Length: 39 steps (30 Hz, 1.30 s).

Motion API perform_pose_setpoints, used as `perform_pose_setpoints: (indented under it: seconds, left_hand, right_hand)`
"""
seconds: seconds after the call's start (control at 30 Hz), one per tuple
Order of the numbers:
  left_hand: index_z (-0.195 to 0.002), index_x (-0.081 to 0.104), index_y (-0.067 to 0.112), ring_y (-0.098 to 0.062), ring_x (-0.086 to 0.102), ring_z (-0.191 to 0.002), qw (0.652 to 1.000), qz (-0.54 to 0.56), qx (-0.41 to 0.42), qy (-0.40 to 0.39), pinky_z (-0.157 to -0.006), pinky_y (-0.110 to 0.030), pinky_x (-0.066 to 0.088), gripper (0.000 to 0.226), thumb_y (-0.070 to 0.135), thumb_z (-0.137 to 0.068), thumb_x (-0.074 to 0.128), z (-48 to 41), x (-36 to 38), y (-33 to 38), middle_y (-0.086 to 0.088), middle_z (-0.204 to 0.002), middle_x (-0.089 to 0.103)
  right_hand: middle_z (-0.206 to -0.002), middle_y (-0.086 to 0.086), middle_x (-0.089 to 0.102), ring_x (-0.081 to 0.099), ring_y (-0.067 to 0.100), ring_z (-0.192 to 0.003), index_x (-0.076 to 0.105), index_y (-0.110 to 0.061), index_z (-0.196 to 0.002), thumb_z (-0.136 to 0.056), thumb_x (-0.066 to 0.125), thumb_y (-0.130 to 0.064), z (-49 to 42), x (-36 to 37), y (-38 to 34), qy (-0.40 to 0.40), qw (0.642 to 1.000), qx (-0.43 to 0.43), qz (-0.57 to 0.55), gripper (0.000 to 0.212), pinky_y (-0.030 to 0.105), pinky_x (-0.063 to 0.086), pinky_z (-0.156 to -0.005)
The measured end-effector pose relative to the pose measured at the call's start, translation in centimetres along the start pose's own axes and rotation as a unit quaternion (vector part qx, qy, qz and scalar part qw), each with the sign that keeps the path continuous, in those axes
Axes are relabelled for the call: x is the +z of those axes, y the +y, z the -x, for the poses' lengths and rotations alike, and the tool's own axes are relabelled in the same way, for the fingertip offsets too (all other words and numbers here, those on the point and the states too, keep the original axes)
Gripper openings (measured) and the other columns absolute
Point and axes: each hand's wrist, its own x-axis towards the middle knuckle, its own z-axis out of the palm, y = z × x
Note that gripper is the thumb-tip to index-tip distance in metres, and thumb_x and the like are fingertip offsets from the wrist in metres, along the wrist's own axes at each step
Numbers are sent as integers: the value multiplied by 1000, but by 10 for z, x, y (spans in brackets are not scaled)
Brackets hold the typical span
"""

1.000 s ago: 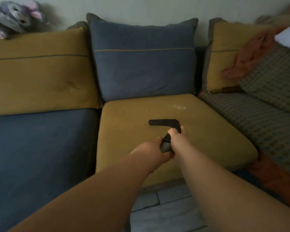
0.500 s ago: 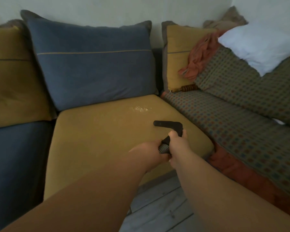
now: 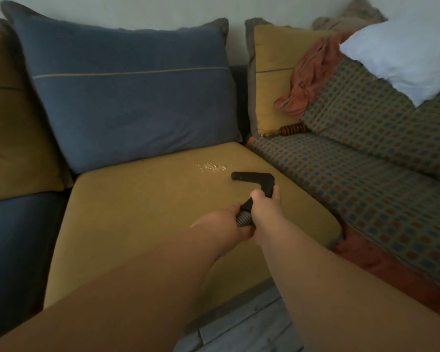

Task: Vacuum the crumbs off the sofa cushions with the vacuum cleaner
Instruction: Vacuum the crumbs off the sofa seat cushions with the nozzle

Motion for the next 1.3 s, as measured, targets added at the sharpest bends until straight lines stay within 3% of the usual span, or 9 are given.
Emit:
perform_pose_setpoints:
  seconds: [0.23,0.37,0.5,0.7,0.83,1.03,1.2,1.3]
  left_hand:
    - [-141,35,34,-19,64,-66,1000,15,-13,11,-64,-33,60,57,48,-90,57,-39,-7,-11,1,-87,59]
    - [-144,32,34,-19,65,-66,1000,15,-11,16,-62,-33,60,61,51,-90,55,-58,-7,-18,0,-90,59]
    - [-141,35,32,-19,63,-67,999,16,-10,32,-70,-36,61,59,52,-89,55,-72,-10,-19,2,-81,57]
    - [-142,34,29,-20,64,-59,998,43,-27,30,-58,-34,61,58,49,-91,55,-83,-15,-23,-3,-79,59]
    - [-142,34,29,-22,65,-62,997,56,-37,31,-62,-36,62,57,50,-92,53,-88,-19,-28,-5,-82,61]
    - [-149,27,28,-19,62,-55,996,64,-32,46,-55,-29,57,65,50,-93,53,-98,-23,-36,-3,-78,57]
    - [-149,26,29,-20,62,-55,995,80,-36,45,-55,-31,58,66,48,-93,54,-103,-27,-39,-4,-79,57]
    - [-150,26,31,-20,61,-57,994,95,-42,35,-52,-29,57,66,47,-92,55,-101,-28,-38,-5,-81,57]
  right_hand:
    - [-107,6,46,54,27,-82,8,-51,-148,-93,47,-32,-38,21,-9,-6,1000,-11,27,70,44,52,-76]
    - [-120,10,49,55,32,-92,7,-51,-149,-94,45,-33,-53,30,-14,-7,998,-16,64,69,46,51,-81]
    - [-123,11,49,56,33,-94,8,-50,-149,-94,46,-32,-64,39,-24,-10,997,-16,75,69,46,51,-83]
    - [-132,12,48,57,36,-100,9,-51,-149,-94,46,-32,-73,53,-32,-10,995,-20,96,69,52,51,-90]
    - [-132,12,48,57,36,-100,9,-53,-148,-94,47,-31,-77,62,-33,-16,995,-22,99,70,52,52,-87]
    - [-135,11,47,57,37,-102,9,-52,-148,-93,47,-31,-85,78,-40,-17,992,-33,118,70,53,51,-88]
    - [-128,9,49,58,34,-95,10,-54,-146,-91,48,-33,-91,84,-40,-18,991,-41,125,71,50,53,-85]
    - [-114,6,46,57,32,-89,9,-53,-147,-92,47,-34,-90,84,-38,-10,991,-45,129,70,46,53,-81]
